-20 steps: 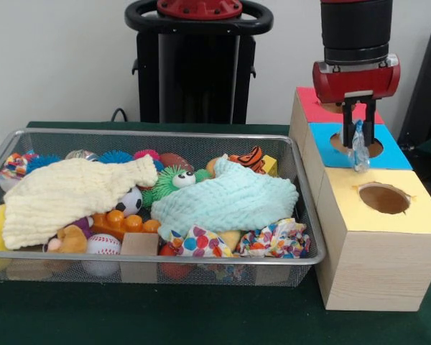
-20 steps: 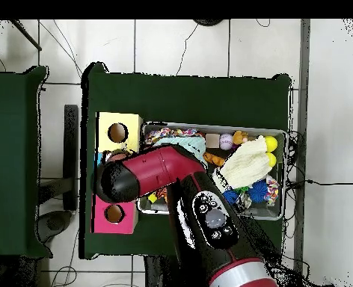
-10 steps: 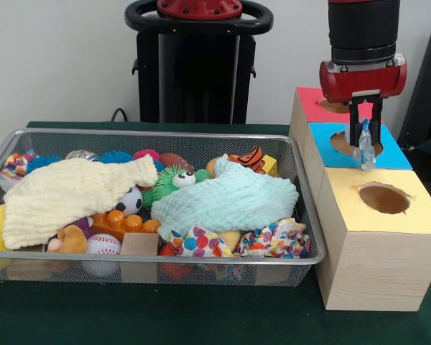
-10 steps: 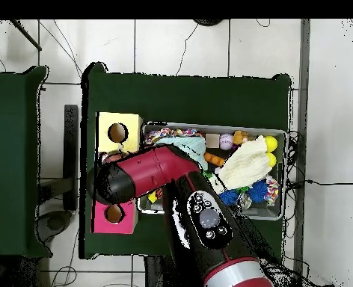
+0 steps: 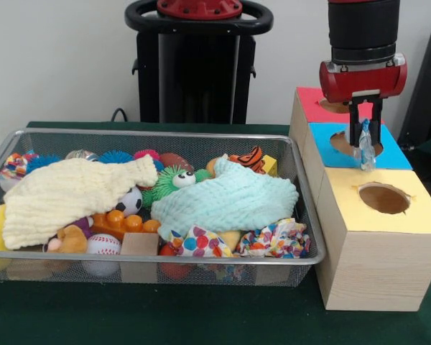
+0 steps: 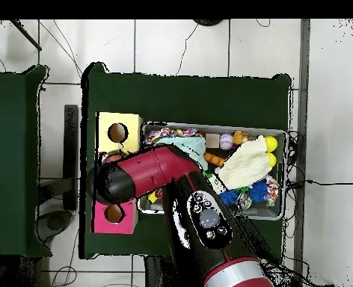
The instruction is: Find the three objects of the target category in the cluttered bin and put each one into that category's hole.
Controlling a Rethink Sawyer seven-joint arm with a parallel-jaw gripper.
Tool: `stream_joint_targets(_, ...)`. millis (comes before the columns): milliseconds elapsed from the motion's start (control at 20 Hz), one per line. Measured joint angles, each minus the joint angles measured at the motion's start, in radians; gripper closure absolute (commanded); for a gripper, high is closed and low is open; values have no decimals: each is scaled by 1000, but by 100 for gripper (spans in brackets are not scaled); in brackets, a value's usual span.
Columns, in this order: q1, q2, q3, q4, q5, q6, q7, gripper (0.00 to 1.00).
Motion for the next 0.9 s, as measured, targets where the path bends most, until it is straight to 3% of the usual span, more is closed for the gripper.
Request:
stream_joint_targets(500,-1,-9,0,6,0,15,0,100)
stream_joint_targets(900,-1,-61,0,51,0,75,0,100)
